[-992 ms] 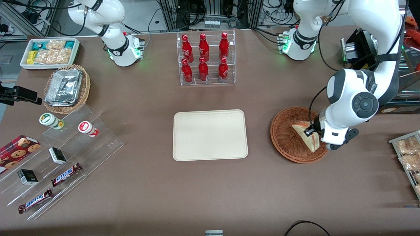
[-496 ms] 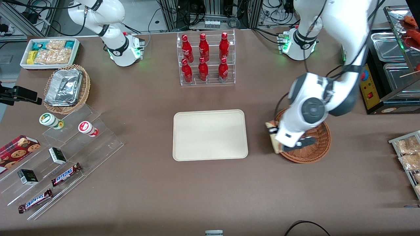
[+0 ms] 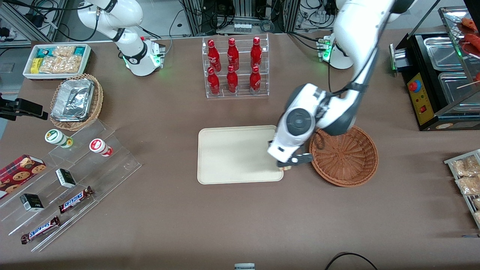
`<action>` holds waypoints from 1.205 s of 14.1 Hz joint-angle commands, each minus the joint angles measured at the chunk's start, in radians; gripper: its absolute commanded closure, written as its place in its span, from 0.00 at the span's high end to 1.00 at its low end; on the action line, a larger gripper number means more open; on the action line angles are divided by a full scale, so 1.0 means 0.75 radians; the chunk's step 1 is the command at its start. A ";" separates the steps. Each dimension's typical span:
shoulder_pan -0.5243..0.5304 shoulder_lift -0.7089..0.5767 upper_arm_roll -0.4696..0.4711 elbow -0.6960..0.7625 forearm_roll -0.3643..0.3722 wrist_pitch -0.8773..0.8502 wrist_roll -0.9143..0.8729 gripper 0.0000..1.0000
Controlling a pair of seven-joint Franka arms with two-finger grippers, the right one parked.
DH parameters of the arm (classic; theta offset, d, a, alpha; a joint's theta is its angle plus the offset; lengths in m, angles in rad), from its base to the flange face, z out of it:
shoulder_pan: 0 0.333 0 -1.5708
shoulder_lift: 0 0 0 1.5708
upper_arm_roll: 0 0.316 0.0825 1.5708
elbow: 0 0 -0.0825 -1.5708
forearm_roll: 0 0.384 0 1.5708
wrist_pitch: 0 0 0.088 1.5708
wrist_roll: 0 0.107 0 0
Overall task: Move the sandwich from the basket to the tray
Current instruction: 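Lift the sandwich and carry it over the cream tray, then lower the sandwich onto the tray and open the left gripper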
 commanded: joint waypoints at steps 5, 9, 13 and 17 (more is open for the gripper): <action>-0.201 0.244 0.020 0.287 -0.014 0.061 -0.182 0.00; -0.252 0.323 0.022 0.329 -0.012 0.155 -0.239 0.00; -0.272 0.393 0.026 0.434 -0.004 0.112 -0.290 0.00; -0.272 0.438 0.026 0.516 -0.004 0.026 -0.298 0.00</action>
